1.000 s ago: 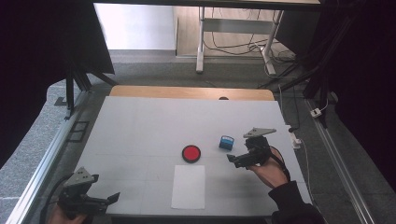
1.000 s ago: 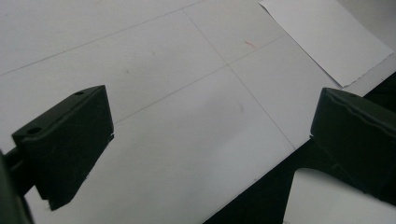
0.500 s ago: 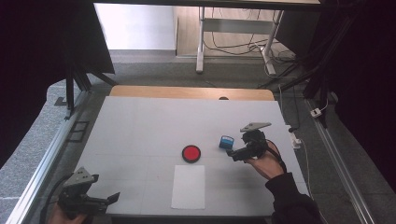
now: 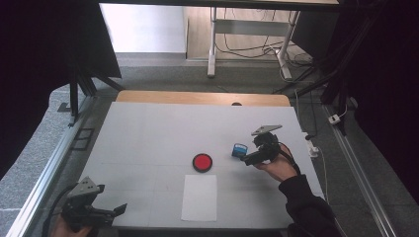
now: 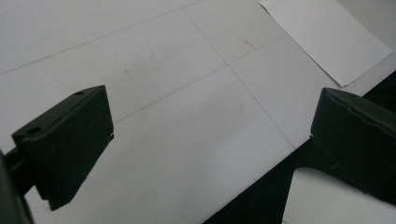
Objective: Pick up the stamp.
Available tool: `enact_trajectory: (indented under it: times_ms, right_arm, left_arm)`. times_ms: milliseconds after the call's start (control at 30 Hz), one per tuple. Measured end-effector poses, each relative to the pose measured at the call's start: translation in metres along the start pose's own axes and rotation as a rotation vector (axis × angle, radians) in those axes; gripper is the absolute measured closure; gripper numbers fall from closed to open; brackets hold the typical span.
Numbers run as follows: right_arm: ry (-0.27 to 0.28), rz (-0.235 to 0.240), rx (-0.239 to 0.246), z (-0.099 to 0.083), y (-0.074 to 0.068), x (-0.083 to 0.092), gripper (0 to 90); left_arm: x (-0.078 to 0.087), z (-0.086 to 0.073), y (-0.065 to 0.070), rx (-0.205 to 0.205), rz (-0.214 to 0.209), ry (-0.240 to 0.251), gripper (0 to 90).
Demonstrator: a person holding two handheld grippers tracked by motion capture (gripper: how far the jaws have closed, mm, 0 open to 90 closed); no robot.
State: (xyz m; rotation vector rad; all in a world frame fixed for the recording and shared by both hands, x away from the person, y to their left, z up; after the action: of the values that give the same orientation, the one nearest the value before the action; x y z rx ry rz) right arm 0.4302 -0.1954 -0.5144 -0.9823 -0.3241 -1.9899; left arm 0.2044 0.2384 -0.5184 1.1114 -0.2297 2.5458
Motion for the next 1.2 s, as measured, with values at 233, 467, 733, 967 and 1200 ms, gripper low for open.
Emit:
enact_trajectory:
  times_ms: [233,467,733,967,1200]
  right_arm:
    - [-0.026,0.035,0.028,0.003,0.004,-0.011,0.0]
    - [-0.068,0.062,0.072,0.004,0.005,-0.022,6.1]
    - [-0.088,0.136,0.108,0.008,0.005,-0.026,28.4]
    - [-0.102,0.166,0.132,0.011,0.007,-0.026,44.9]
    - [-0.113,0.18,0.149,0.013,0.007,-0.027,55.1]
  left_arm:
    - [0.0,0.0,0.0,0.0,-0.001,-0.001,0.0]
    - [0.0,0.0,0.0,-0.002,-0.001,-0.002,0.0]
    - [0.0,0.0,0.0,-0.003,-0.004,-0.003,0.0]
    - [0.0,0.0,0.001,-0.005,-0.002,-0.005,0.0]
    - [-0.001,0.0,0.001,-0.006,0.004,-0.005,0.0]
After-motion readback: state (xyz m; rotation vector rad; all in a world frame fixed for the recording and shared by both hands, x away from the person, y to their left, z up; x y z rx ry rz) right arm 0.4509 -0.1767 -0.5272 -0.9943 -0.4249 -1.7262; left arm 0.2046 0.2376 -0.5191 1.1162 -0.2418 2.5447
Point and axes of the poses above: each handheld gripper's, and its own axes: x roughly backward along the jaws, z roughly out of its top, y roughly to its right, the point moved 6 cm from there along -x, roughly forward along the jaws, and after that the axes turned 13 degrees about z, right-handed, at the moved point
